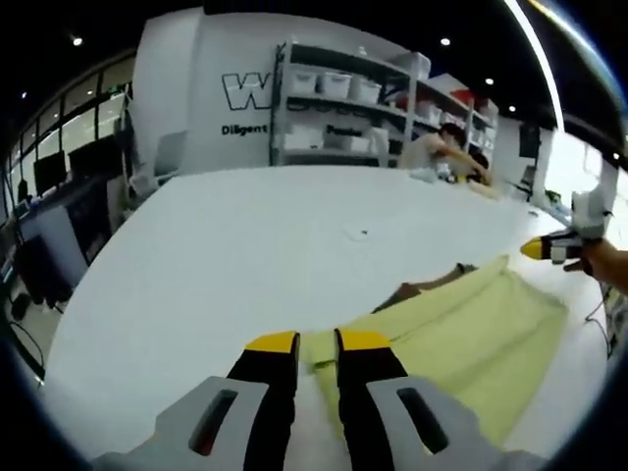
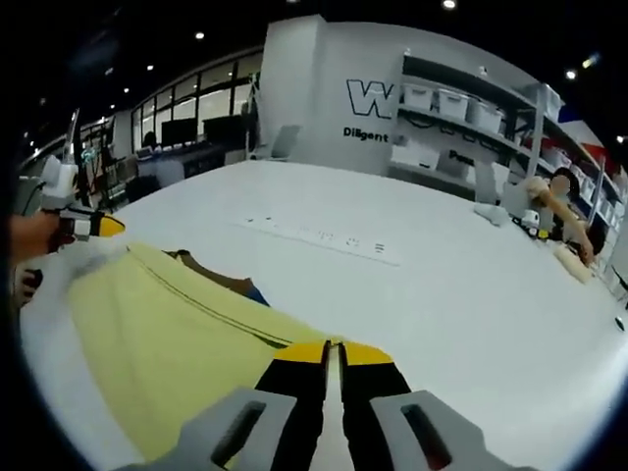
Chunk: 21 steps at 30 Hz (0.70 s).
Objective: Fold the garment on the visible template until the final outline fits inside the template.
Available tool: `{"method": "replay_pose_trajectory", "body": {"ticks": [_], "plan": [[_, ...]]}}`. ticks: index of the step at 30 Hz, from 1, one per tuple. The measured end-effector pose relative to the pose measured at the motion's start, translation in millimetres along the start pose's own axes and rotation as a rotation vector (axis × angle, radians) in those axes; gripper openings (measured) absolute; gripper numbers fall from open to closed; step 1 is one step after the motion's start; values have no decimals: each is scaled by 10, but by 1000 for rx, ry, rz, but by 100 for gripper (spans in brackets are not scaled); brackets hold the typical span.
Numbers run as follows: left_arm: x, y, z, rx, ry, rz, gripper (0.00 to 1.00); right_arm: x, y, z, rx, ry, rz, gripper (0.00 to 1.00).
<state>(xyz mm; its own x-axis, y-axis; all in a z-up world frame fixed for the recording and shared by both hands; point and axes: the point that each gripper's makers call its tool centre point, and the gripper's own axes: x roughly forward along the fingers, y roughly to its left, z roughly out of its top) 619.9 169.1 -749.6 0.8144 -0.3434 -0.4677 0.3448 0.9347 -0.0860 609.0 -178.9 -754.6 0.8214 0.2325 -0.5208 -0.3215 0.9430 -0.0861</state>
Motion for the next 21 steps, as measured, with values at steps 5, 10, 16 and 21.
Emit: {"method": "replay_pose_trajectory", "body": {"ticks": [5,10,16,21], "plan": [[64,-85,-100,11,20,-27,9,31,143,-14,-23,10,27,0],[91,-165,-191,9,41,-41,5,71,234,-47,-34,18,44,0],[187,-156,-279,8,64,-52,0,142,282,-121,-34,35,56,0],[208,-157,-349,7,85,-51,0,182,331,-198,-43,55,67,0]]}}
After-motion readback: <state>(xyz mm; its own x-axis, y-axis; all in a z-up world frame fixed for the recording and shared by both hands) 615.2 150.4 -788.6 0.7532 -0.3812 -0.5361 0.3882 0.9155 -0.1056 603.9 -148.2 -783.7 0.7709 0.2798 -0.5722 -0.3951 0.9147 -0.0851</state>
